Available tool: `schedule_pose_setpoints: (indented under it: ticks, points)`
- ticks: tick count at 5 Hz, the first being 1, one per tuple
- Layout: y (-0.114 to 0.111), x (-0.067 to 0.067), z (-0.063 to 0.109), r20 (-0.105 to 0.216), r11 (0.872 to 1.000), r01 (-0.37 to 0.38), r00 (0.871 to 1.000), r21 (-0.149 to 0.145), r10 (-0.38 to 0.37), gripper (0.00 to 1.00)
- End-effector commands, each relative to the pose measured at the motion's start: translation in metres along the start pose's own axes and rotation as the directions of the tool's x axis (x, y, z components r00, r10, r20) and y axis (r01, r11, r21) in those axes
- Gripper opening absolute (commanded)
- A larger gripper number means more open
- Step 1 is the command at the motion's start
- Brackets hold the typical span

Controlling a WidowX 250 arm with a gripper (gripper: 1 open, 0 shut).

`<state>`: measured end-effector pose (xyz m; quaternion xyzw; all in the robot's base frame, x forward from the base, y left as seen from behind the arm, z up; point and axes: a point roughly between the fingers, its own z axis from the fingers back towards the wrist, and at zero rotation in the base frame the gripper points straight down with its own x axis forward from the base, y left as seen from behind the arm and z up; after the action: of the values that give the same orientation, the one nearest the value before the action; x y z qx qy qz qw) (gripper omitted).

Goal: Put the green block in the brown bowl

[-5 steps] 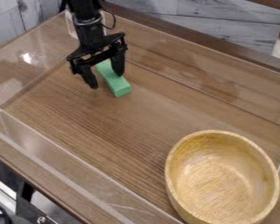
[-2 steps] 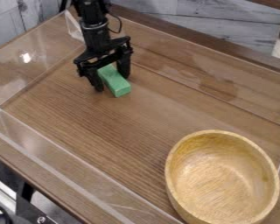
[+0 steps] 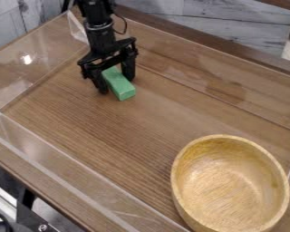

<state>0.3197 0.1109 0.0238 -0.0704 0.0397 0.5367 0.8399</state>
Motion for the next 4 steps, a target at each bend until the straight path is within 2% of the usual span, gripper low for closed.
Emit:
schedule_pose_setpoints:
  ticks: [1, 4]
  points:
    - [-0.0132, 0.0048, 0.0177, 0.05, 0.999, 0.024, 0.998, -0.038, -0.023, 1.0]
    - [-0.0157, 0.0068, 0.0164, 0.043, 0.999, 0.029, 0.999, -0.024, -0.028, 1.0]
